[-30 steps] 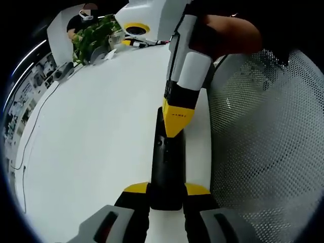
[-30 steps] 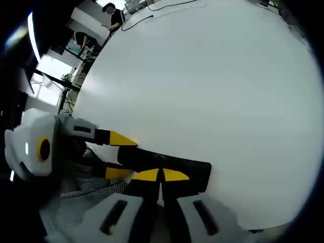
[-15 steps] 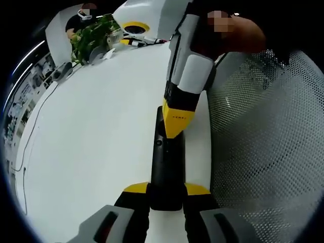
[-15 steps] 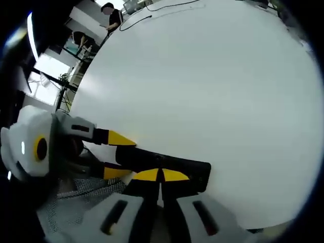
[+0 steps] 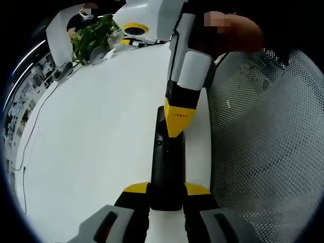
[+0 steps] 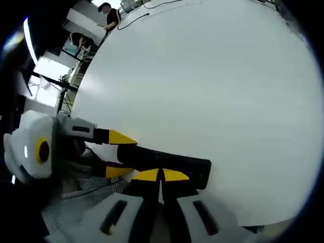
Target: Press the specified remote control buttons in sequence, fully releasing each button before pressing the next.
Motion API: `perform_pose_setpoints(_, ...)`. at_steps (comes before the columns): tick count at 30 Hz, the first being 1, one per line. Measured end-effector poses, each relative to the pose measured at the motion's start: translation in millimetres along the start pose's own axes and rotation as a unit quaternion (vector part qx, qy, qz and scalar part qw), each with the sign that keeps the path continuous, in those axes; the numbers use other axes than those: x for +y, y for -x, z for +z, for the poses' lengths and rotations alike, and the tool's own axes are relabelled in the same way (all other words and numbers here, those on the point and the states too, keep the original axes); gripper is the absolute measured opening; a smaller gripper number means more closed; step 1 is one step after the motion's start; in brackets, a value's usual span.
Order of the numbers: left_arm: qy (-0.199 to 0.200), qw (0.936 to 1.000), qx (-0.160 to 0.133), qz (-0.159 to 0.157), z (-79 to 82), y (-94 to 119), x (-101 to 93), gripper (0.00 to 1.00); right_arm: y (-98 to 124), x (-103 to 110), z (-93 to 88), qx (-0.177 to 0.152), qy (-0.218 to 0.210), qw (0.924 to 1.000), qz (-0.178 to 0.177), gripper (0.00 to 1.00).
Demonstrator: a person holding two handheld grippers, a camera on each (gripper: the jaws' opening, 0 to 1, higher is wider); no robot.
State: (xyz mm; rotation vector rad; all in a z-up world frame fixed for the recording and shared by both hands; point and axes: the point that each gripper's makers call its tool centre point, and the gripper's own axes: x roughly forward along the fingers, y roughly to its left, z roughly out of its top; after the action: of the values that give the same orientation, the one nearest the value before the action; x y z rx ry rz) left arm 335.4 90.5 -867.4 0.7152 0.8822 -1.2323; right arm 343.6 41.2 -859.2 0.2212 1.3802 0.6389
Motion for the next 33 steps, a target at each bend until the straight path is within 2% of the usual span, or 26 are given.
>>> perform_pose_setpoints(6, 0.0, 1.0, 0.0, 0.0, -0.1, 0.0, 0.0, 0.25, 1.1, -2.4, -4.5, 0.016, 0.008, 0.9998, -0.013, 0.0)
perform_pose_setpoints(15, 0.0, 1.0, 0.0, 0.001, -0.3, 0.1, 0.0, 0.25, 3.3, -6.7, -7.7, 0.023, -0.014, 0.9995, -0.016, 0.0)
perform_pose_setpoints(25, 0.001, 1.0, -0.001, 0.001, -0.4, 0.2, -0.2, 0.25, 0.9, -5.9, -9.7, 0.028, 0.048, 0.9972, -0.049, 0.0)
perform_pose_setpoints(27, 0.002, 1.0, -0.001, 0.0, -0.4, 0.2, -0.2, 0.25, 1.0, -7.0, -9.9, 0.031, 0.066, 0.995, -0.067, 0.0)
perform_pose_setpoints(28, 0.001, 1.0, -0.001, 0.0, -0.4, 0.2, -0.2, 0.25, 1.1, -7.6, -9.9, 0.04, 0.09, 0.9919, -0.081, 0.0)
perform_pose_setpoints(30, 0.001, 1.0, -0.001, 0.0, -0.4, 0.1, 0.0, 0.25, 0.0, -6.6, -10.0, 0.049, 0.101, 0.989, -0.096, 0.0)
perform_pose_setpoints(33, 0.001, 1.0, -0.001, 0.0, -0.3, 0.0, 0.0, 0.25, -0.1, -5.5, -10.6, 0.051, 0.11, 0.9875, -0.101, 0.0)
